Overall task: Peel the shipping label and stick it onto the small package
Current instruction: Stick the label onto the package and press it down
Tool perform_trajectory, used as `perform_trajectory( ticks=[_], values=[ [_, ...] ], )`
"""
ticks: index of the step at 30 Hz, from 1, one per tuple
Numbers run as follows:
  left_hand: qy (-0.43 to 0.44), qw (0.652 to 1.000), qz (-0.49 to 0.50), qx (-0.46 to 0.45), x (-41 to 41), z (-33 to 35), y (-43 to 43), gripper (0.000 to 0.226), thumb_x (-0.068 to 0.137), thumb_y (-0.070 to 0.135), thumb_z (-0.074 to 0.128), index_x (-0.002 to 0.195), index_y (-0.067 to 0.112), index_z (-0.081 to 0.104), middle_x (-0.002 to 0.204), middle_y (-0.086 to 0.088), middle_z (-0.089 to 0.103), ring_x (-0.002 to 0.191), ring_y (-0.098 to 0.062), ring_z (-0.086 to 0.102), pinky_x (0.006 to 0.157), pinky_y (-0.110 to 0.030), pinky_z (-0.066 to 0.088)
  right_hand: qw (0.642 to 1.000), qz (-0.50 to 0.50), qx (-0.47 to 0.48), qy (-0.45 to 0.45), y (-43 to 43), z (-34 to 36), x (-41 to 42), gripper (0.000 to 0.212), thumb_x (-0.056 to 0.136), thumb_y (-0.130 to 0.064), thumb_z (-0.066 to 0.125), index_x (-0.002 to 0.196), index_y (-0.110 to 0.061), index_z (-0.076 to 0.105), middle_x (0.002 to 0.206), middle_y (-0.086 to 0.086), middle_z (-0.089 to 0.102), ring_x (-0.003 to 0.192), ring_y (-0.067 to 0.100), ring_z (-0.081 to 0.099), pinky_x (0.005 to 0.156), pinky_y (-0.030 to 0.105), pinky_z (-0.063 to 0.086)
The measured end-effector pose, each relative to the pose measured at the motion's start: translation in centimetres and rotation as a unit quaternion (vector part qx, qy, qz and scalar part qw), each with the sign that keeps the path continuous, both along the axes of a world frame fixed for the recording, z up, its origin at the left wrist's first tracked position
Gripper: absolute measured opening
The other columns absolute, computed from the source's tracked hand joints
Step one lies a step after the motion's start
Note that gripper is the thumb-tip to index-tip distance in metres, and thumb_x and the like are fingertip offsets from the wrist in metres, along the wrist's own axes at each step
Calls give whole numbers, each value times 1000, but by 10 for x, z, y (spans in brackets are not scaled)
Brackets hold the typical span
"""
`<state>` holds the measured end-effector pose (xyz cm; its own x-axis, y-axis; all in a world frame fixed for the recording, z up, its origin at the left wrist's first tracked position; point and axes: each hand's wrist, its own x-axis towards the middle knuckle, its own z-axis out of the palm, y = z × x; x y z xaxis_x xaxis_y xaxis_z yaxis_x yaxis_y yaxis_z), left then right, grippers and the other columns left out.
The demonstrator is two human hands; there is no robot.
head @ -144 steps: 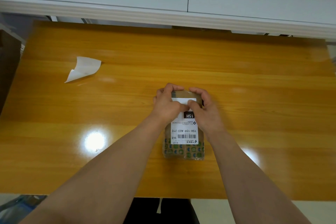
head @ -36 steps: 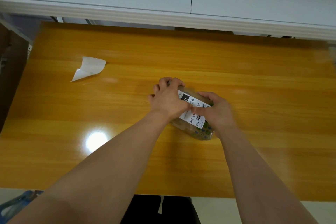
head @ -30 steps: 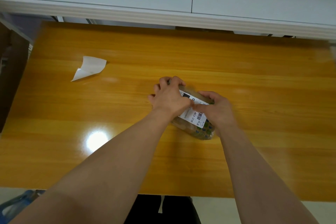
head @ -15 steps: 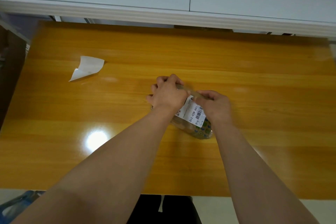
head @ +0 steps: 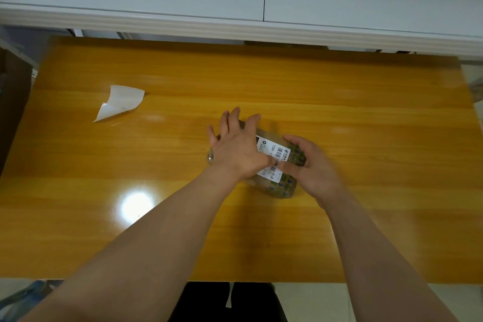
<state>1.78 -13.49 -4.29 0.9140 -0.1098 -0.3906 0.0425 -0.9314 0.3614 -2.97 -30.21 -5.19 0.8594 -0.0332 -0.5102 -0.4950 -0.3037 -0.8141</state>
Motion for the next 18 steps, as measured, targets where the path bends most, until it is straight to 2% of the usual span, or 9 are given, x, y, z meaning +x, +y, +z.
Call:
perform_trajectory(
  ticks=[4, 9, 11, 14, 18],
  values=[
    [12, 999, 24, -23, 0, -2, -2, 88, 61, 62, 76, 138, 38, 39, 163, -3, 9, 151, -29, -7, 117, -63, 5, 1000, -1, -27, -3, 0, 0, 3, 63, 80, -5, 78, 134, -31, 56, 134, 6, 48, 123, 22, 54, 101, 46, 53],
    [13, 997, 59, -48, 1, -5, -3, 76, 60, 60, 76, 126, 38, 45, 156, 0, 19, 149, -28, 2, 112, -54, 17, 998, -55, -8, 5, 5, 0, 5, 55, 83, -3, 75, 130, -29, 63, 129, 5, 53, 114, 22, 59, 95, 41, 55],
    [7, 996, 73, -48, 2, -6, -5, 72, 60, 60, 75, 122, 38, 47, 152, 1, 23, 147, -28, 7, 109, -52, 20, 997, -79, 7, 8, 6, -1, 7, 48, 84, -5, 74, 126, -28, 66, 126, 6, 61, 107, 22, 65, 88, 40, 58],
    [3, 995, 95, -42, 1, -5, -8, 68, 59, 62, 74, 118, 39, 49, 149, 2, 26, 143, -27, 15, 105, -49, 22, 993, -110, 31, 4, 7, -2, 8, 39, 88, -6, 72, 123, -23, 68, 116, 5, 69, 92, 16, 69, 71, 28, 56],
    [6, 992, 121, -41, -2, -5, -12, 68, 59, 67, 72, 117, 39, 50, 147, 2, 28, 137, -31, 23, 105, -48, 24, 988, -150, 28, -12, 11, -7, 10, 26, 91, -10, 69, 111, -25, 74, 112, 5, 71, 88, 17, 71, 65, 26, 54]
  ],
)
